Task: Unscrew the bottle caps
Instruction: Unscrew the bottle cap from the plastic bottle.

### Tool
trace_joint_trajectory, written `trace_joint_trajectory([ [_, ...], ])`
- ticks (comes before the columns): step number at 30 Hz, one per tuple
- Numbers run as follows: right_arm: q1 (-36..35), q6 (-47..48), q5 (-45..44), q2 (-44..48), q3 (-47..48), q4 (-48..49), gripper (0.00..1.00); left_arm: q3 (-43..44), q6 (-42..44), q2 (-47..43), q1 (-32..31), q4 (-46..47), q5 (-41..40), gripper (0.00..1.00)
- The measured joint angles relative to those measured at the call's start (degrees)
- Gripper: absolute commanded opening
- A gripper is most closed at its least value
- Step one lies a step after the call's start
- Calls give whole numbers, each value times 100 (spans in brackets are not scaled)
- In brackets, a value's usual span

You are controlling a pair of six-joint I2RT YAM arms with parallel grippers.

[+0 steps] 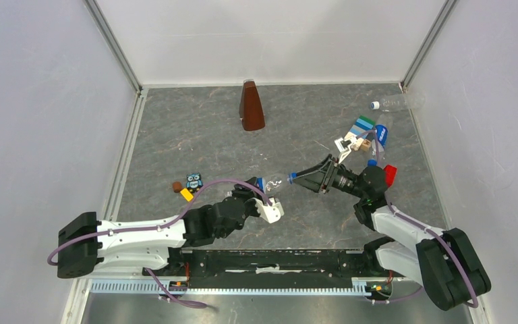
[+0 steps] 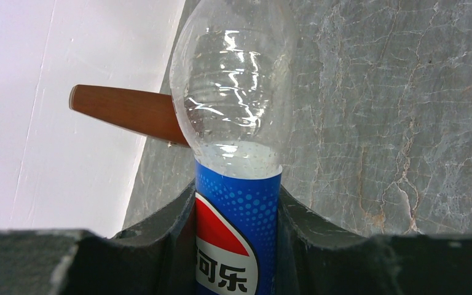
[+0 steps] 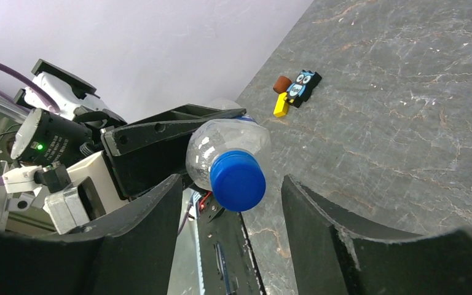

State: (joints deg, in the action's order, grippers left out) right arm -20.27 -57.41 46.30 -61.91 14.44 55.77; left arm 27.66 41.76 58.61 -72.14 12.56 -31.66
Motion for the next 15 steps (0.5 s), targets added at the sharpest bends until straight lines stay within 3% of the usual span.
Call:
trace_joint_trajectory([
  [8,-37,-24,4,-136,0,90,43,0,2,0,0,0,0,2],
  [15,-37,-70,31,-267,0,271,12,0,9,0,0,9,-39,2],
])
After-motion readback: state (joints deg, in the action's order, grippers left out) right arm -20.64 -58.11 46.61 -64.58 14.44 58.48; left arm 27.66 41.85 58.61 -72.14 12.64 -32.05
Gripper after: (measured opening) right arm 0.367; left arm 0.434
